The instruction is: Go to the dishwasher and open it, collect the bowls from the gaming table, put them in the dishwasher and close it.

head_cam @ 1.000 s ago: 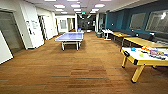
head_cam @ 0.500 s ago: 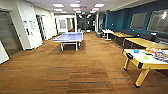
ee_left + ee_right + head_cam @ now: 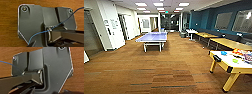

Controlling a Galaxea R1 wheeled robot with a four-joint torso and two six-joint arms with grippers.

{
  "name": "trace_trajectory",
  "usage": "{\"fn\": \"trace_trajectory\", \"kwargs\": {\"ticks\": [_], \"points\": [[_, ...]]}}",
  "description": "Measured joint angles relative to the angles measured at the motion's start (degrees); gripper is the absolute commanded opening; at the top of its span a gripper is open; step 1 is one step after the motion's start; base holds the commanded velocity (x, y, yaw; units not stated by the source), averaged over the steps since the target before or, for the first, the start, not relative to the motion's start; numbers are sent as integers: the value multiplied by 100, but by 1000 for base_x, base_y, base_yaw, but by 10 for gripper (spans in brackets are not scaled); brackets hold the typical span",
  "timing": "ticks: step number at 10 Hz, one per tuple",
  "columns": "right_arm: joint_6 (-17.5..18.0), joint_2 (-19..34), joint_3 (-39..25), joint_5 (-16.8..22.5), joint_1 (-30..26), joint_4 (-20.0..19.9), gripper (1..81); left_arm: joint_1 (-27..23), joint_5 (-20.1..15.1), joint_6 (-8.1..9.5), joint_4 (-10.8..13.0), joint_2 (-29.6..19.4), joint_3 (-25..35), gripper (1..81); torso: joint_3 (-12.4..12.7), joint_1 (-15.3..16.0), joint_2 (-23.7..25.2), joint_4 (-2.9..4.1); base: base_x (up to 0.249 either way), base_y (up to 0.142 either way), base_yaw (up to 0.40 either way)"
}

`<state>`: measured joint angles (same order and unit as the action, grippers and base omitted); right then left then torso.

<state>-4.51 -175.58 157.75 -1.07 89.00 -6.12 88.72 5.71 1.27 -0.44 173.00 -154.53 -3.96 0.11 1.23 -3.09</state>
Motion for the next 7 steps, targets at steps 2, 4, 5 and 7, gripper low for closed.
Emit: {"fn": "trace_trajectory", "kwargs": {"ticks": [2, 4, 5, 7], "points": [[0, -9, 5, -2, -26, 0, 811, -6, 0, 0, 0, 5, 0, 811, 0, 2, 0, 0, 200, 0, 0], [0, -13, 2, -5, -33, 0, 811, -11, 10, 0, 0, 2, 0, 811, 0, 5, -2, 0, 115, 0, 0], [0, -13, 2, -2, -50, 0, 811, -22, 10, 0, 0, 2, 4, 811, 0, 7, -5, 0, 0, 0, 0], [0, -13, -2, -20, -55, -2, 811, -9, 11, 0, 0, 0, 4, 811, 0, 7, -5, 0, 0, 0, 0]]}}
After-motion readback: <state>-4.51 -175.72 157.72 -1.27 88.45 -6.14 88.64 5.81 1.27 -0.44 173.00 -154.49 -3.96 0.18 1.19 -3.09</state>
